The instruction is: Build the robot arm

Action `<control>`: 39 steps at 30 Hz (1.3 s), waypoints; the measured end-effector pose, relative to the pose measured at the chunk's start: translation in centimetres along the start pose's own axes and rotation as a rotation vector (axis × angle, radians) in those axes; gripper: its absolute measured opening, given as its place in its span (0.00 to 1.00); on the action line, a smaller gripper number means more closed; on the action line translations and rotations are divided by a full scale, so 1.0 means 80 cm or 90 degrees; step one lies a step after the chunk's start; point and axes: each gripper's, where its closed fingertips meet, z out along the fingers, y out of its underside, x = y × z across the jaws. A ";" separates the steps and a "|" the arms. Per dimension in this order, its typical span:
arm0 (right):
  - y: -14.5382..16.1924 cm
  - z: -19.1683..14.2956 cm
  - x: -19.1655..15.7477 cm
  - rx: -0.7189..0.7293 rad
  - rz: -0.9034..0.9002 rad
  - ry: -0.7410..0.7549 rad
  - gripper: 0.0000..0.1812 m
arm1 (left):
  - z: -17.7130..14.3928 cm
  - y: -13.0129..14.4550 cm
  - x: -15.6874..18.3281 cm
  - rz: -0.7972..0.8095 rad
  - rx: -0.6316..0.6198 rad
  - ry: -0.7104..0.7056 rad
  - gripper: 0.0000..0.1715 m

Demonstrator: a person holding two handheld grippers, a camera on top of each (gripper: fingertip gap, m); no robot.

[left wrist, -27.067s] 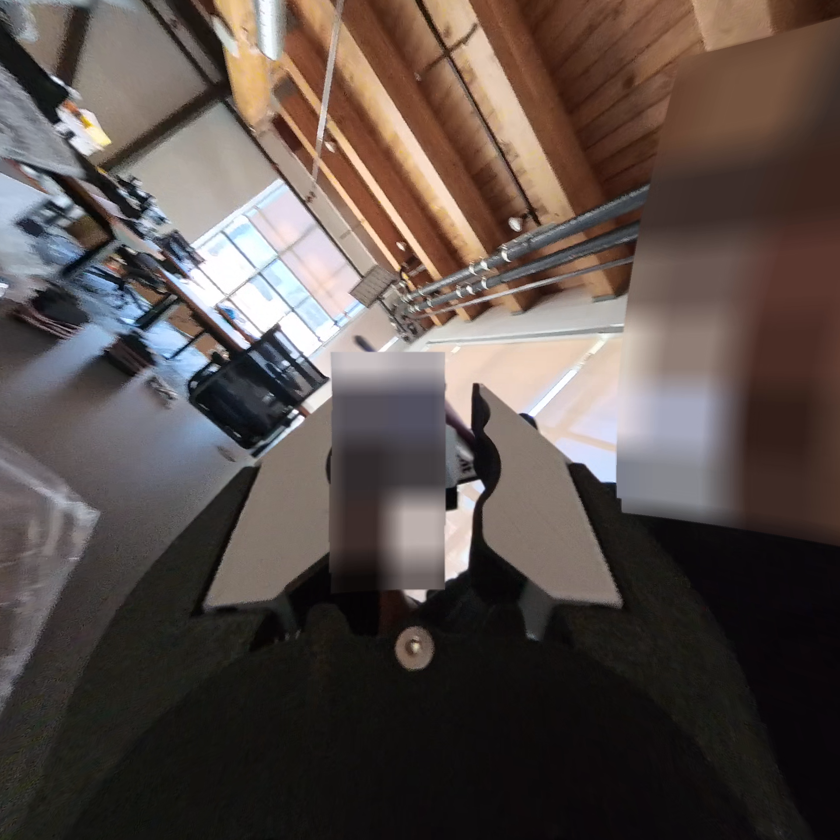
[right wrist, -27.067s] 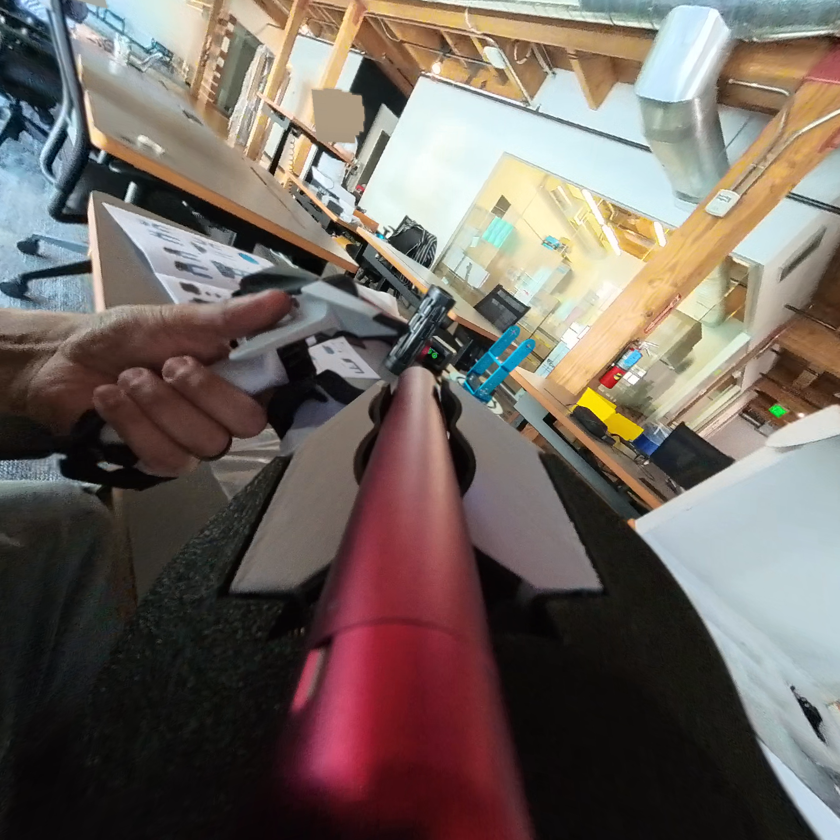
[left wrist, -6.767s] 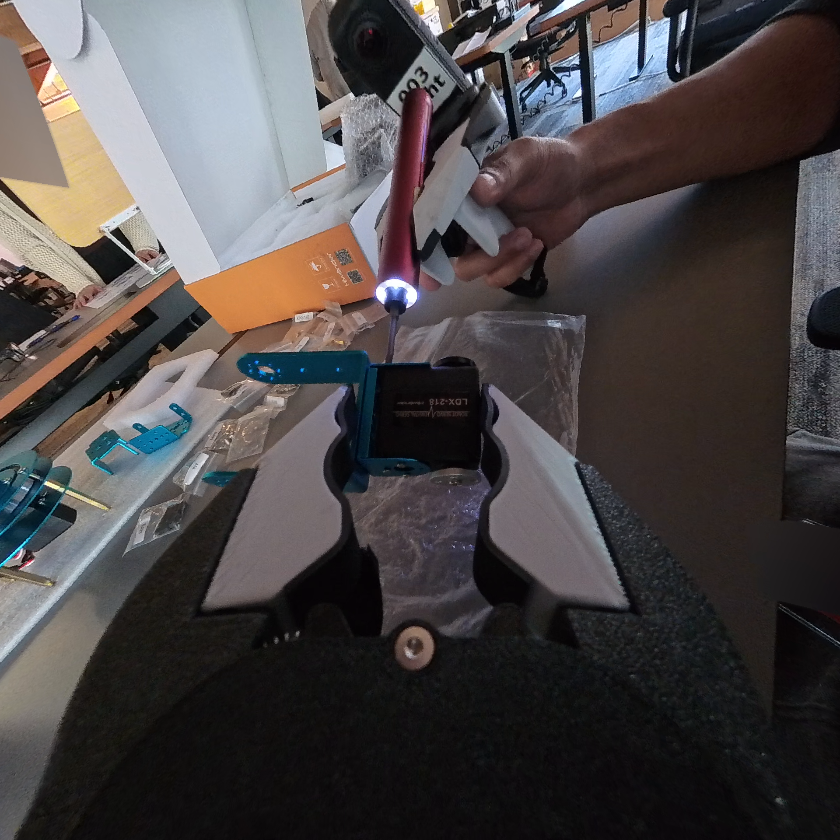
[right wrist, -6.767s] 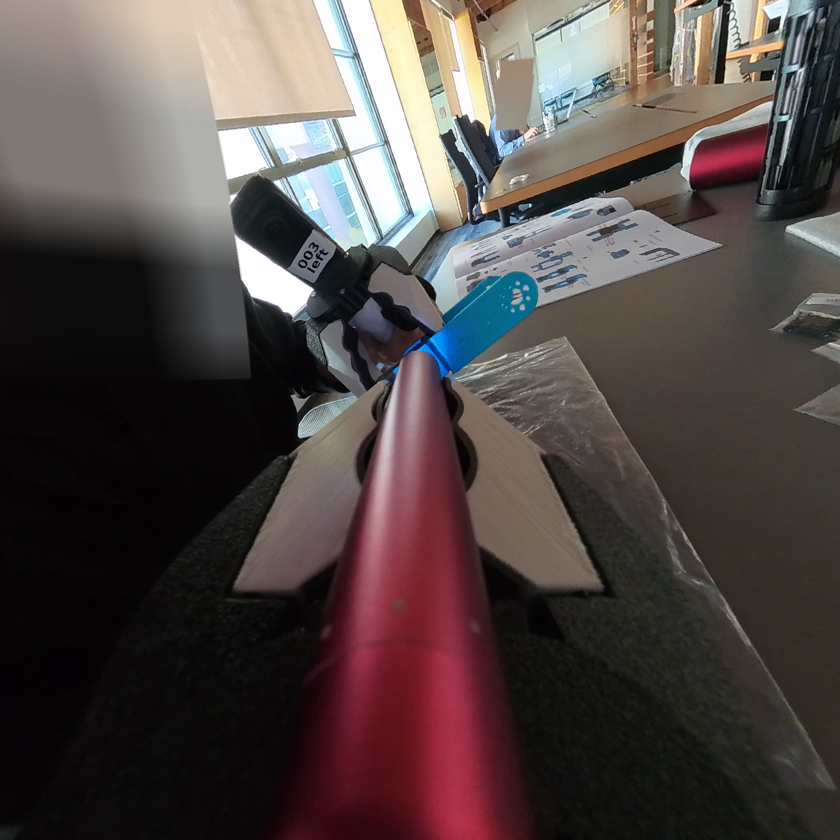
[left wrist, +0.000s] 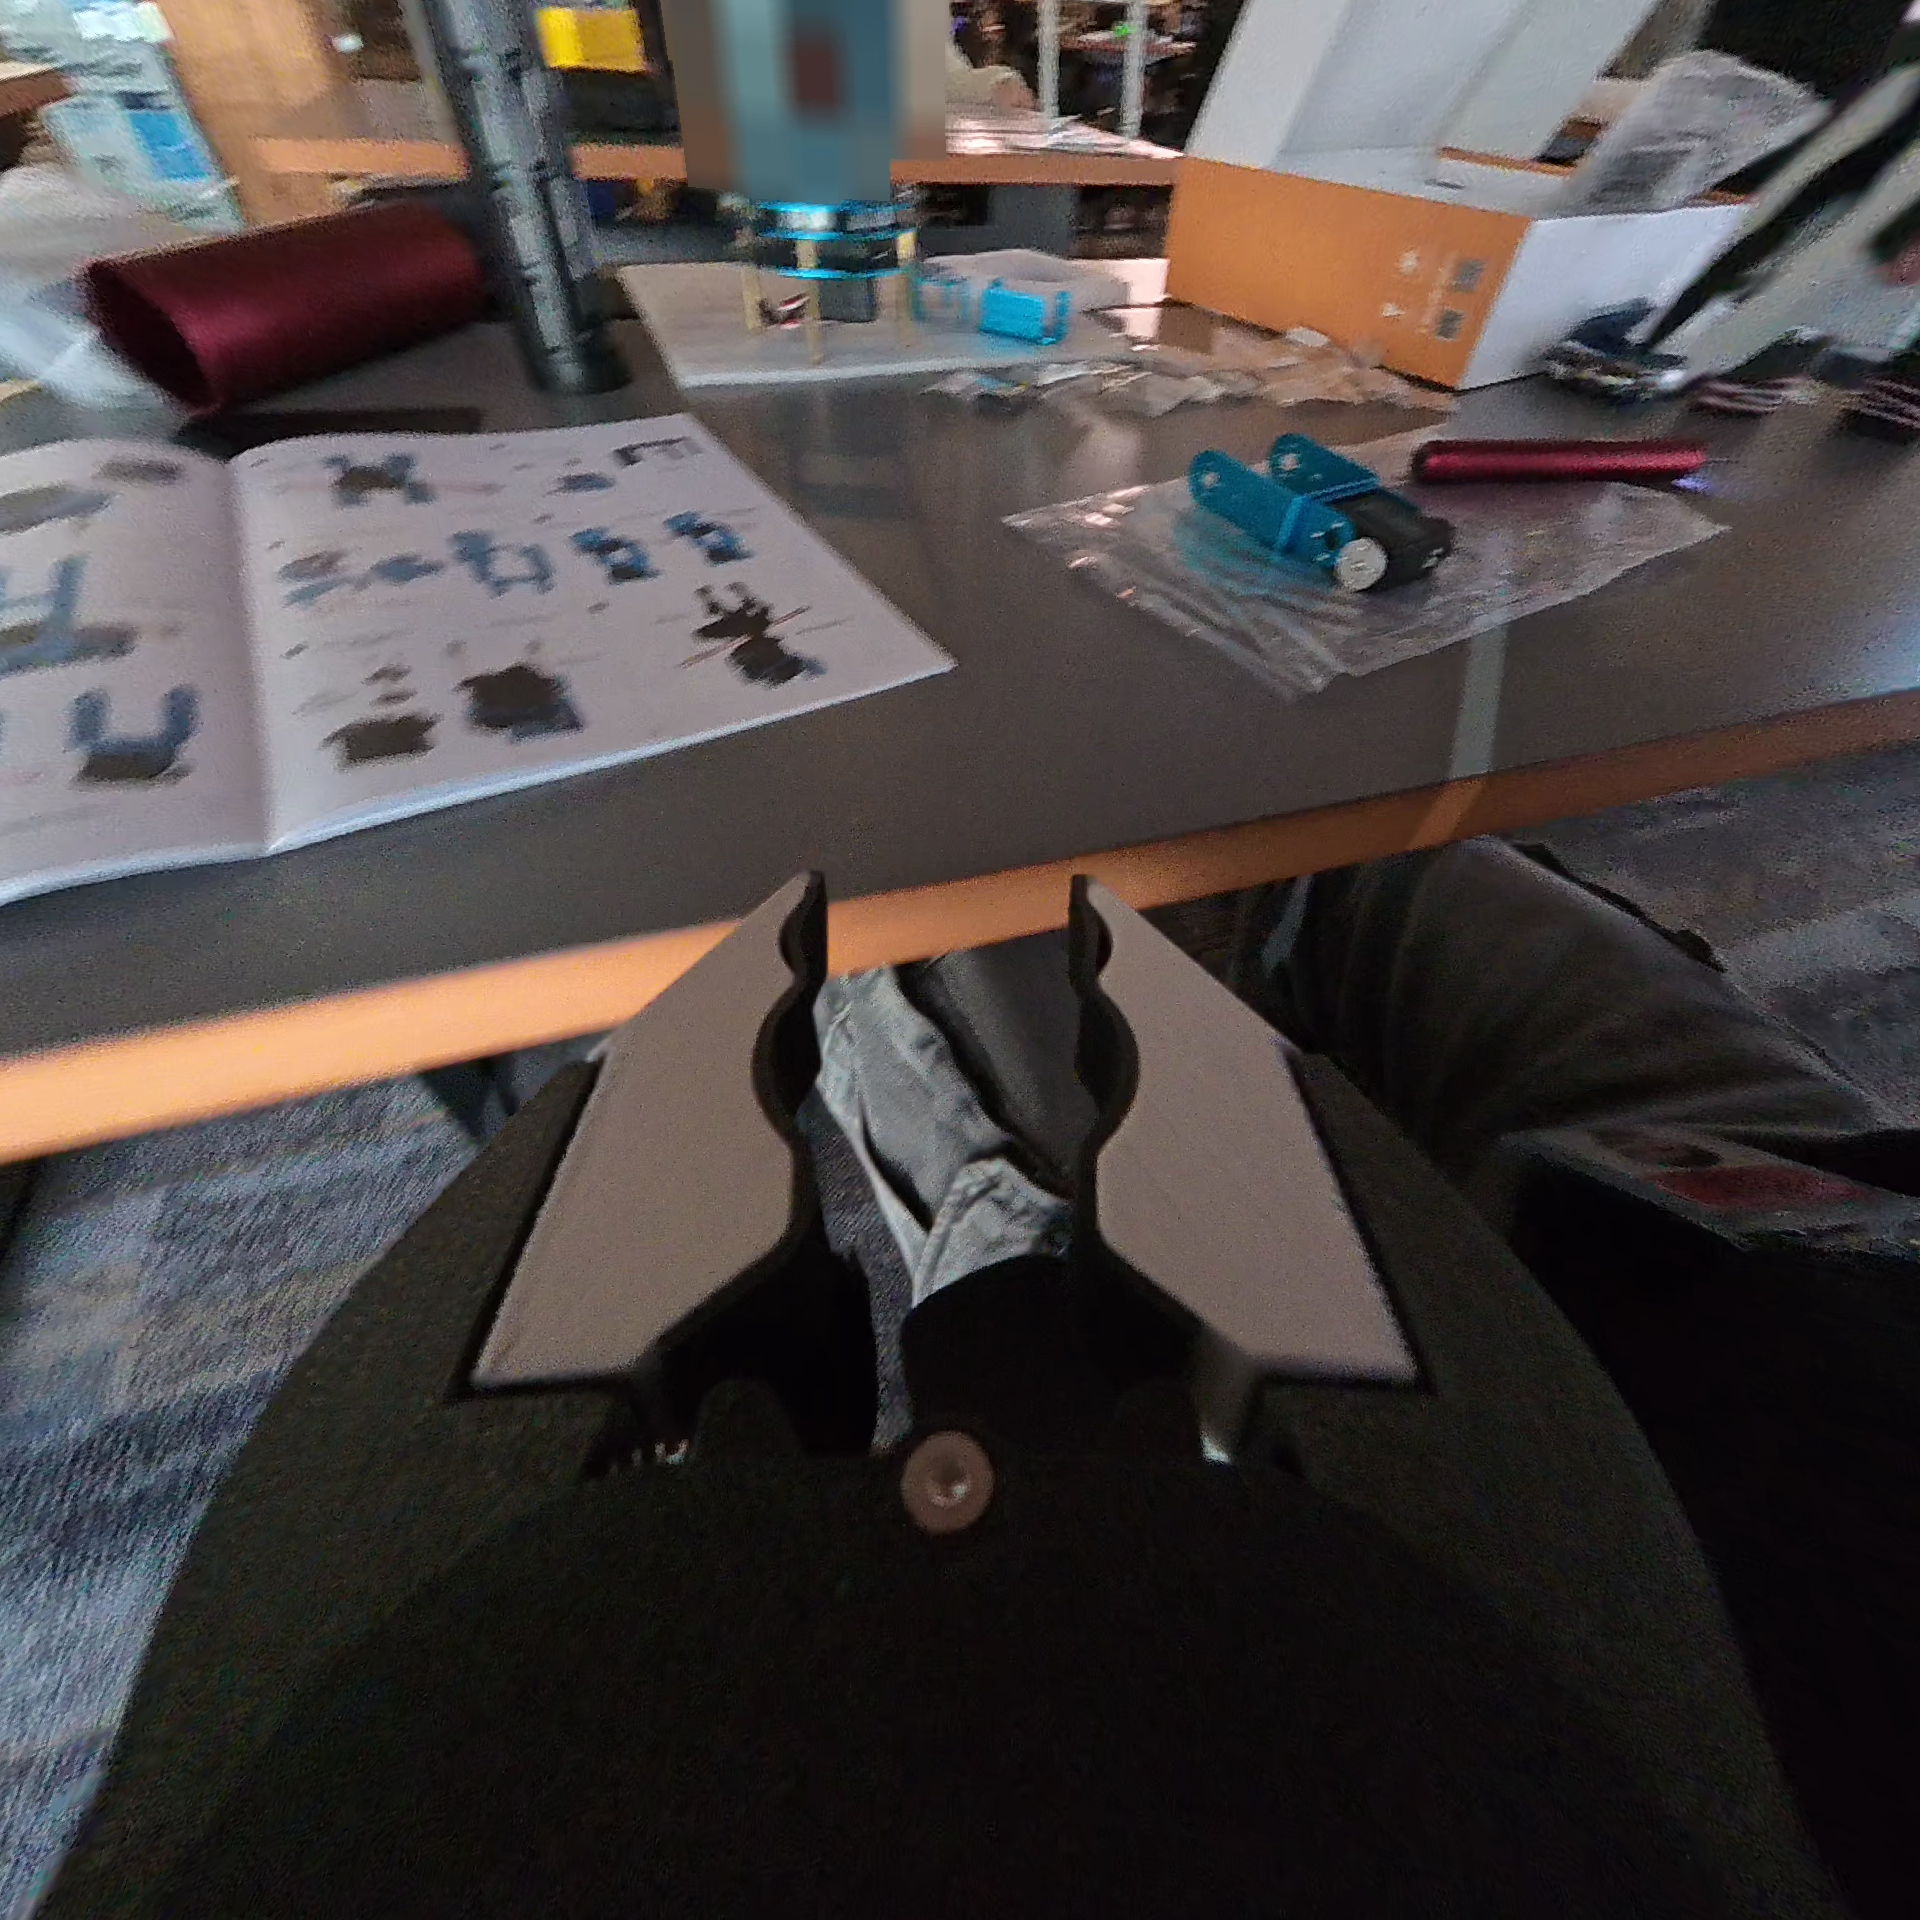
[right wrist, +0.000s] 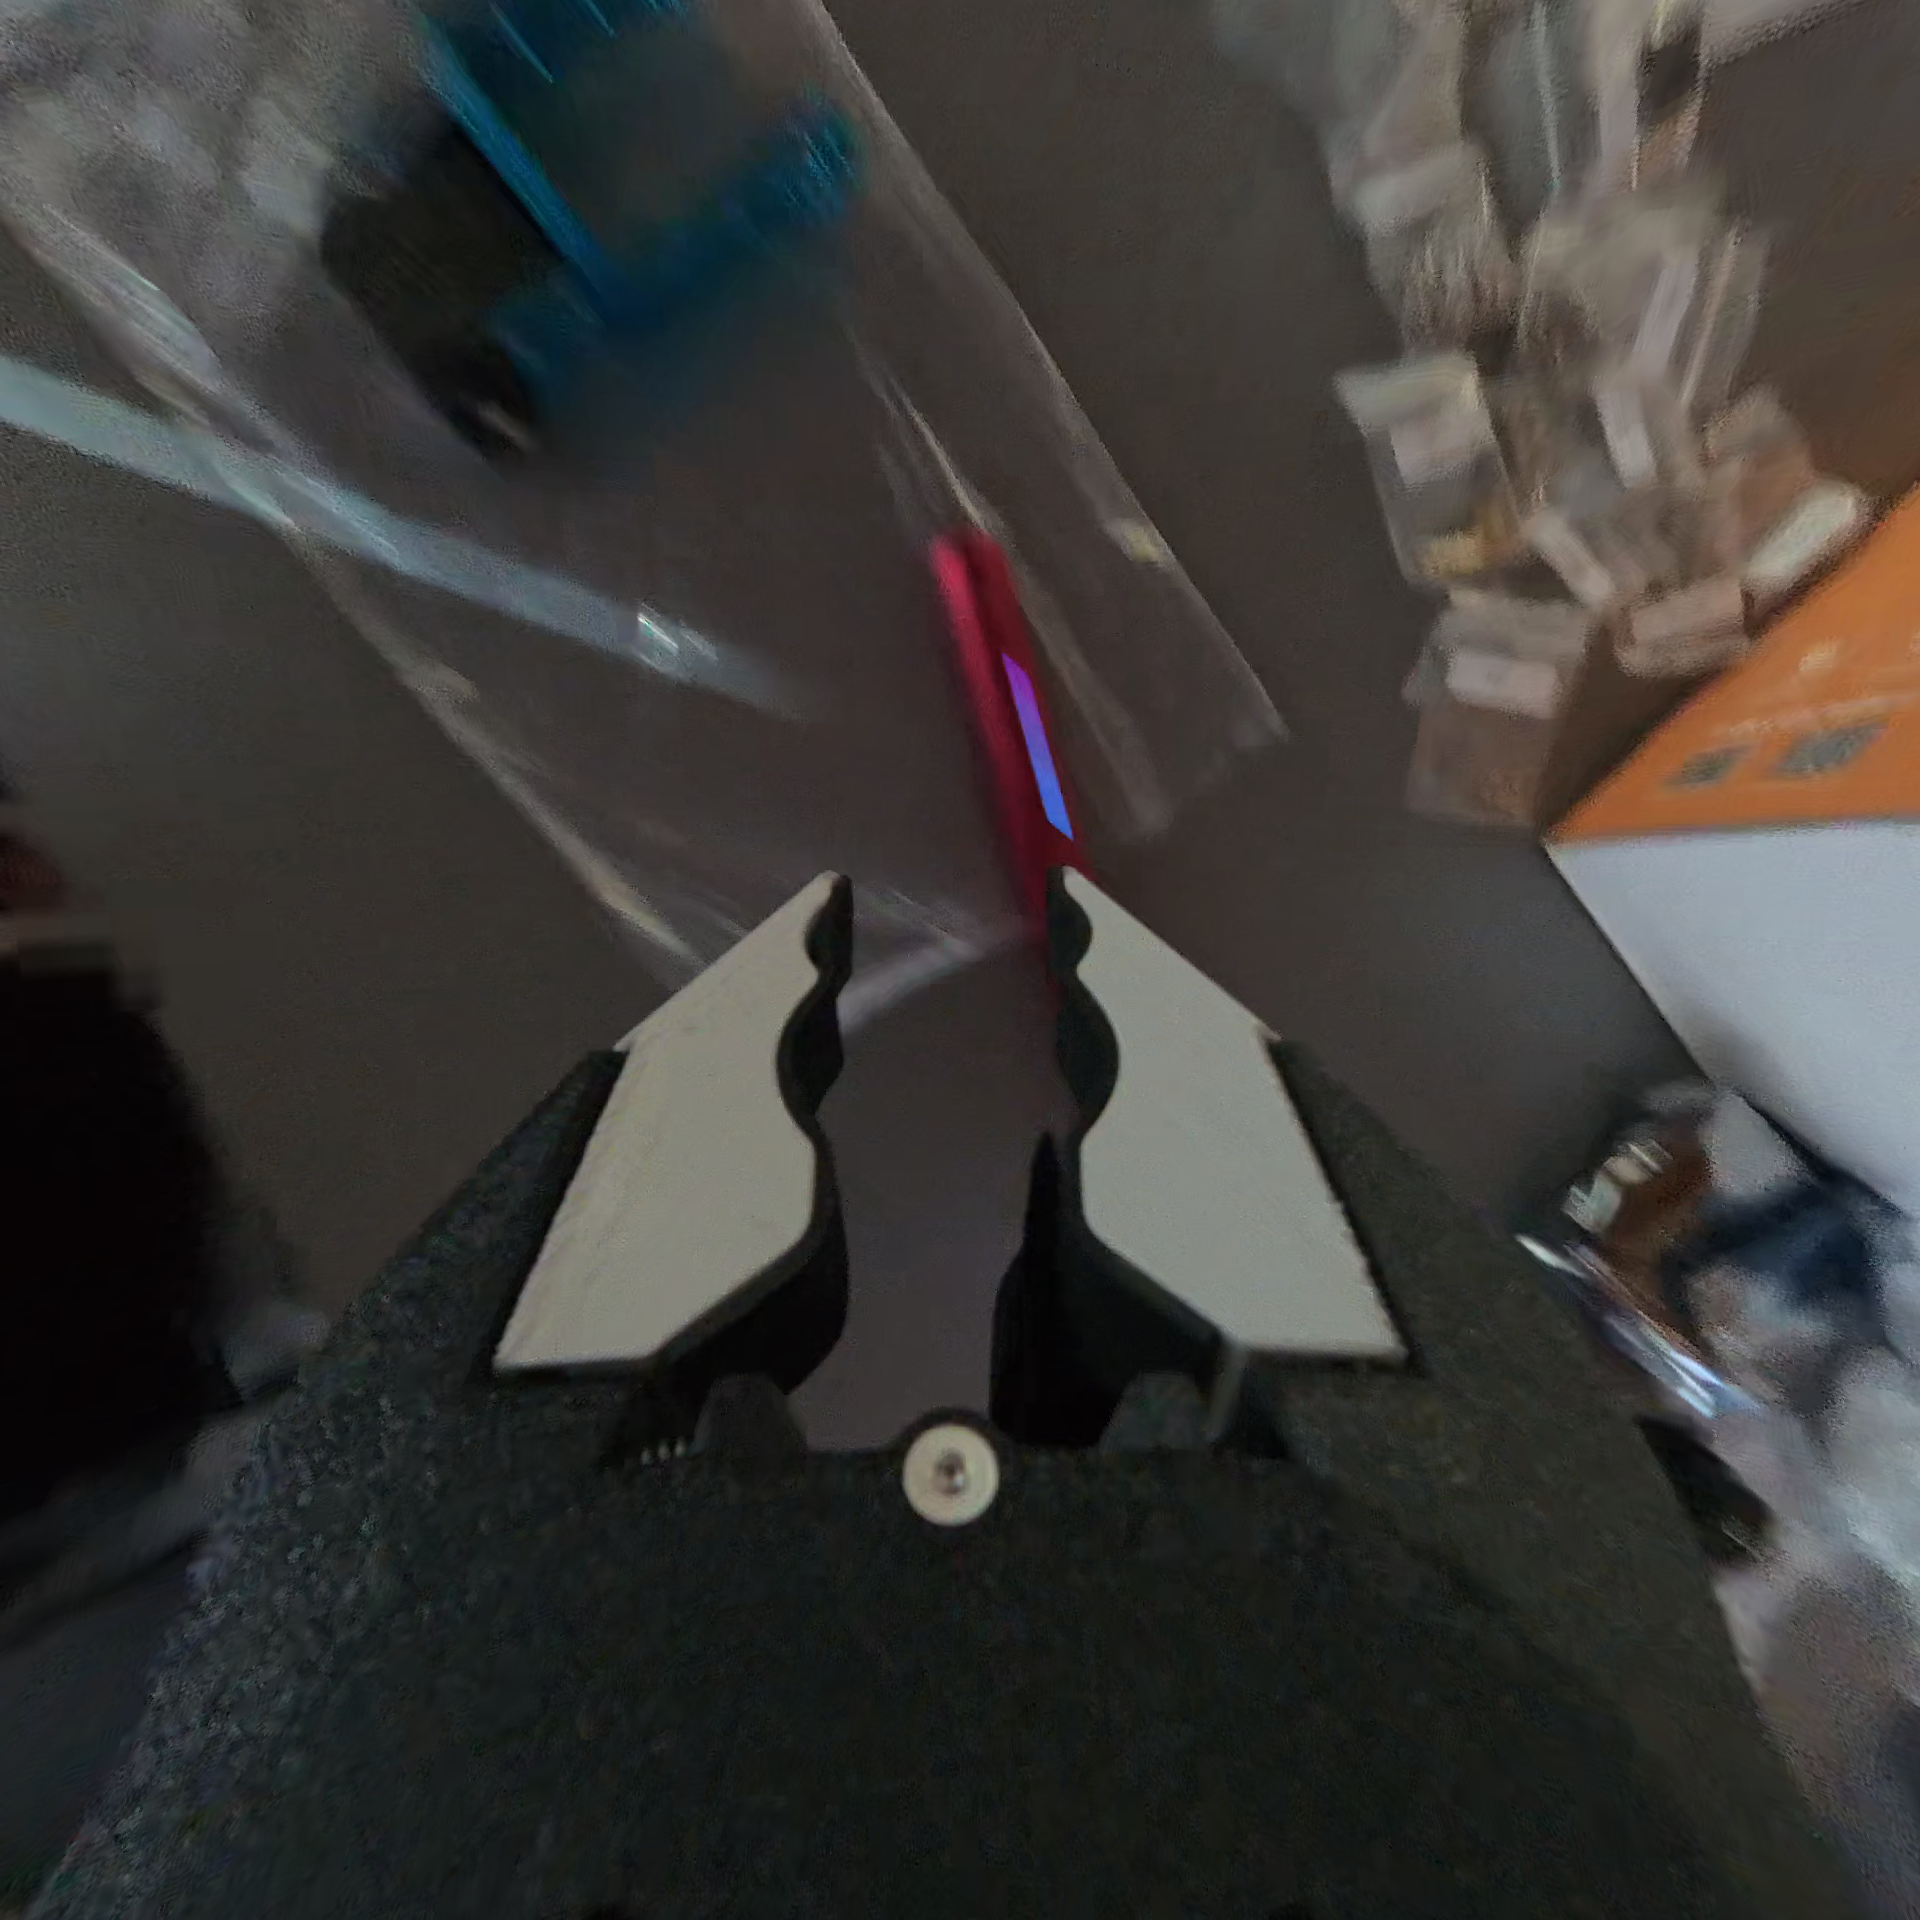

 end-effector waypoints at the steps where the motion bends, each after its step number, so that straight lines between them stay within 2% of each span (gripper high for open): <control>1: -0.022 -0.006 -0.031 0.079 0.003 -0.021 0.19 | -0.012 0.008 -0.009 -0.008 -0.007 -0.026 0.26; 3: -0.062 -0.015 -0.098 0.229 0.021 -0.077 0.18 | -0.036 0.030 -0.021 -0.023 -0.027 -0.078 0.26; 7: -0.124 -0.038 -0.252 0.457 0.093 -0.310 0.21 | -0.083 0.073 -0.011 -0.093 -0.033 -0.143 0.26; 11: -0.132 -0.019 -0.367 0.466 -0.036 -0.360 0.19 | -0.130 0.115 0.023 -0.141 -0.039 -0.187 0.26; 14: -0.117 0.014 -0.445 0.428 -0.134 -0.422 0.18 | -0.178 0.157 0.037 -0.132 -0.061 -0.272 0.26; 18: -0.088 0.076 -0.510 0.355 -0.132 -0.537 0.19 | -0.243 0.208 0.059 -0.218 -0.045 -0.341 0.25; 21: -0.067 0.129 -0.524 0.317 -0.107 -0.569 0.20 | -0.273 0.244 0.078 -0.291 -0.043 -0.373 0.25; 25: -0.029 0.182 -0.517 0.245 -0.081 -0.521 0.24 | -0.286 0.263 0.088 -0.306 -0.015 -0.427 0.25; 27: -0.004 0.186 -0.512 0.239 -0.084 -0.477 0.21 | -0.280 0.272 0.088 -0.314 0.019 -0.436 0.25; 29: 0.027 0.185 -0.507 0.220 -0.091 -0.431 0.20 | -0.275 0.292 0.107 -0.330 -0.053 -0.396 0.26; 30: 0.043 0.183 -0.506 0.212 -0.088 -0.414 0.20 | -0.280 0.296 0.117 -0.303 -0.060 -0.391 0.26; 32: 0.075 0.177 -0.498 0.195 -0.080 -0.368 0.20 | -0.299 0.321 0.126 -0.264 -0.104 -0.418 0.26; 35: 0.106 0.159 -0.485 0.220 -0.035 -0.332 0.19 | -0.314 0.348 0.131 -0.269 -0.158 -0.429 0.26; 39: 0.162 0.158 -0.465 0.217 0.040 -0.299 0.20 | -0.298 0.366 0.149 -0.298 -0.201 -0.386 0.26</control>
